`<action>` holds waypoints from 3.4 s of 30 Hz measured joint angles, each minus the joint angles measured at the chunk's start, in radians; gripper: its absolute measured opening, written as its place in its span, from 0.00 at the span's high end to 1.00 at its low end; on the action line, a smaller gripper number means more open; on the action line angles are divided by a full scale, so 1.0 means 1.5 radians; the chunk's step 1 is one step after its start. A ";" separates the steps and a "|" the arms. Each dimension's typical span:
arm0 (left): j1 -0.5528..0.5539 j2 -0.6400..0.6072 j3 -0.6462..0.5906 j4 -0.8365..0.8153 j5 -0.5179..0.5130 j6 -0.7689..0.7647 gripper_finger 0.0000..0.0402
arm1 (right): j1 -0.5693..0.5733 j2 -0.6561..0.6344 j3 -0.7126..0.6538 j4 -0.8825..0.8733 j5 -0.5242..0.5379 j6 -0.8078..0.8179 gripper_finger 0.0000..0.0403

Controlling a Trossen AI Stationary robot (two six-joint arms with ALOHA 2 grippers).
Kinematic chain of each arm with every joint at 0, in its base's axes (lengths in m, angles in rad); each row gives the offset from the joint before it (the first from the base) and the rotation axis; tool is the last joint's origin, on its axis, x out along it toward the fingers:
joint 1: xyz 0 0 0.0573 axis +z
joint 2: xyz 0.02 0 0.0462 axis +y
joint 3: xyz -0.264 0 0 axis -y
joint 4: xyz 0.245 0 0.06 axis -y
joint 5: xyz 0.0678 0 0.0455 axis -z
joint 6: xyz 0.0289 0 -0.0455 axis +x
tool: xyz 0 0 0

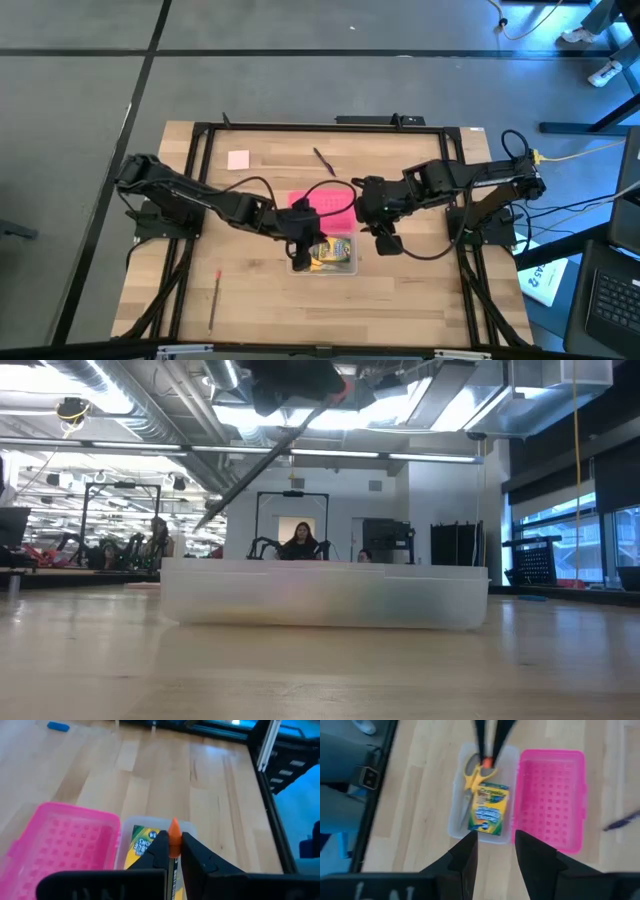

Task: Pack school essentials
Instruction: Put the top black pencil into the pink supply box, then put the black pencil into the pink supply box

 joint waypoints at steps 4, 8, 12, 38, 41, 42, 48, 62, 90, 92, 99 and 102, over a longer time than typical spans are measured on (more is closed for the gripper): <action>-0.006 0.031 0.000 0.019 0.000 0.000 0.96 | -0.001 0.000 0.000 0.000 0.003 -0.002 0.67; -0.006 0.061 0.000 0.036 0.001 -0.001 0.96 | 0.000 0.000 0.000 0.000 0.003 -0.002 0.67; -0.005 0.077 -0.001 0.035 0.002 -0.008 0.96 | 0.000 0.000 0.000 0.000 0.003 -0.003 0.67; -0.017 0.110 -0.001 0.033 -0.003 -0.048 0.96 | -0.001 0.001 0.000 0.010 0.003 -0.003 0.67; -0.017 0.110 -0.001 0.033 -0.003 -0.048 0.96 | -0.001 0.001 0.000 0.010 0.003 -0.003 0.67; -0.017 0.110 -0.001 0.033 -0.003 -0.048 0.96 | -0.001 0.001 0.000 0.010 0.003 -0.003 0.67; -0.016 0.110 -0.001 0.033 -0.004 -0.048 0.96 | -0.001 0.001 0.000 0.010 0.003 -0.003 0.67; -0.015 0.109 -0.001 0.032 -0.007 -0.049 0.96 | -0.001 0.001 0.000 0.009 0.003 -0.003 0.67; -0.015 0.109 -0.001 0.034 -0.007 -0.064 0.75 | -0.001 0.001 0.000 0.009 0.003 -0.004 0.67; -0.015 0.109 -0.001 0.034 -0.007 -0.064 0.72 | -0.001 0.001 0.000 0.009 0.003 -0.004 0.67; -0.016 0.109 -0.001 0.034 -0.007 -0.064 0.64 | -0.001 0.001 0.000 0.009 0.003 -0.003 0.67; -0.016 0.108 -0.001 0.030 -0.007 -0.064 0.64 | -0.001 0.001 0.000 0.009 0.003 -0.004 0.67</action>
